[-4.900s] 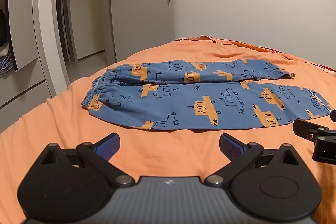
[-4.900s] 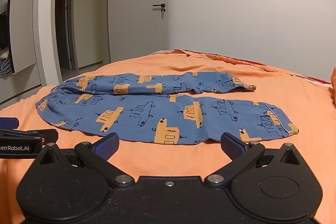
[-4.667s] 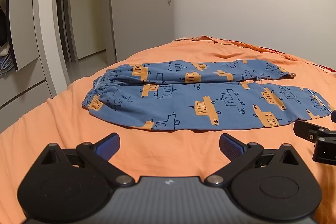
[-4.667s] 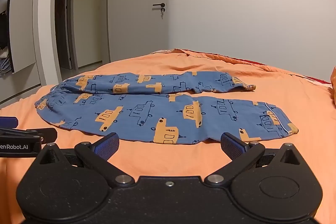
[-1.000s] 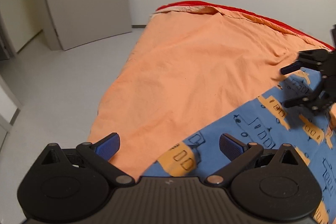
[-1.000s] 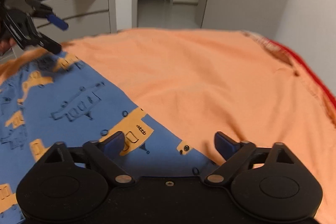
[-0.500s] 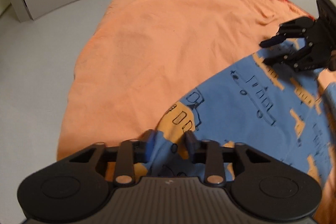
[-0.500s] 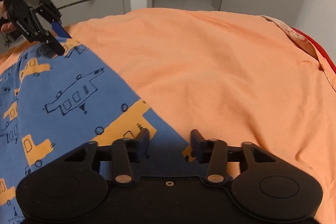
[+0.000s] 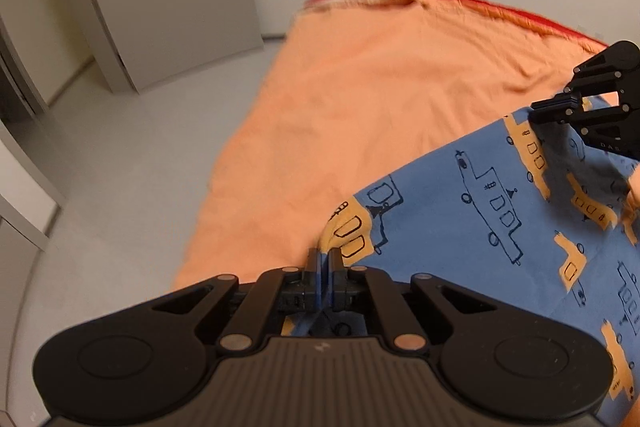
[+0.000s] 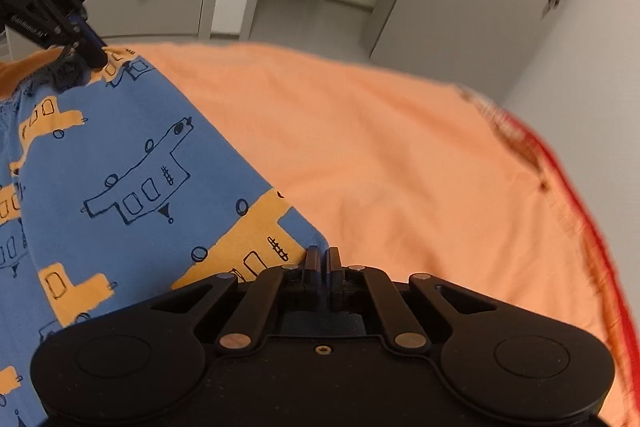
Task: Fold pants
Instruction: 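Grasp the pants waistband with the left tool while the right tool grasps the other waistband corner, then lift the pants by the waistband with both tools, raising them off the bed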
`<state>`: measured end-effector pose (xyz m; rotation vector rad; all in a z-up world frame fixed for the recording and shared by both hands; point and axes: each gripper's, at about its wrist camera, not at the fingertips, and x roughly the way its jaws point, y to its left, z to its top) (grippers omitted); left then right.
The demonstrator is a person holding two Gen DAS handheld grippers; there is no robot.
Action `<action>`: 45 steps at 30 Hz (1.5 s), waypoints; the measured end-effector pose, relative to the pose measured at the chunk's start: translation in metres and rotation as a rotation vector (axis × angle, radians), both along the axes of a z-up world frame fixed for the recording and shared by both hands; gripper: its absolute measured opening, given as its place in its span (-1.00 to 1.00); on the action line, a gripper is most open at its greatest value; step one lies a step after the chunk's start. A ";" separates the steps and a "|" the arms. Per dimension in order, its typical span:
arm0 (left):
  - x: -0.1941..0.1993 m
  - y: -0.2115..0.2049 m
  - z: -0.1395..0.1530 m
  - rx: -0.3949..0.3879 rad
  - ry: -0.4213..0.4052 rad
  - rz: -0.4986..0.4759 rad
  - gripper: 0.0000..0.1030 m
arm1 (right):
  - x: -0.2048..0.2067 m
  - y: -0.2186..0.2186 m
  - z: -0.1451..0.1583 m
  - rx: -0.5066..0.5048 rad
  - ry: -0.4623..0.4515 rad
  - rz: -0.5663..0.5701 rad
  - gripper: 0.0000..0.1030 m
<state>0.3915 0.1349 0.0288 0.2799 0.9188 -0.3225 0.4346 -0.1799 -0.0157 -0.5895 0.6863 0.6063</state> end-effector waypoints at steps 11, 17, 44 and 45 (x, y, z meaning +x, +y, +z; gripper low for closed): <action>0.043 -0.010 -0.024 0.124 -0.097 0.177 -0.95 | 0.053 0.054 -0.010 -0.105 -0.256 -0.096 -0.99; 0.059 0.012 -0.044 0.000 -0.019 0.185 -0.77 | 0.066 0.059 -0.057 -0.117 -0.154 -0.117 -0.98; 0.075 0.071 -0.037 -0.260 0.084 0.347 0.49 | 0.031 0.019 -0.007 0.123 -0.107 -0.114 0.00; 0.076 0.069 -0.038 -0.241 0.087 0.342 0.49 | 0.034 0.020 -0.007 0.132 -0.103 -0.109 0.10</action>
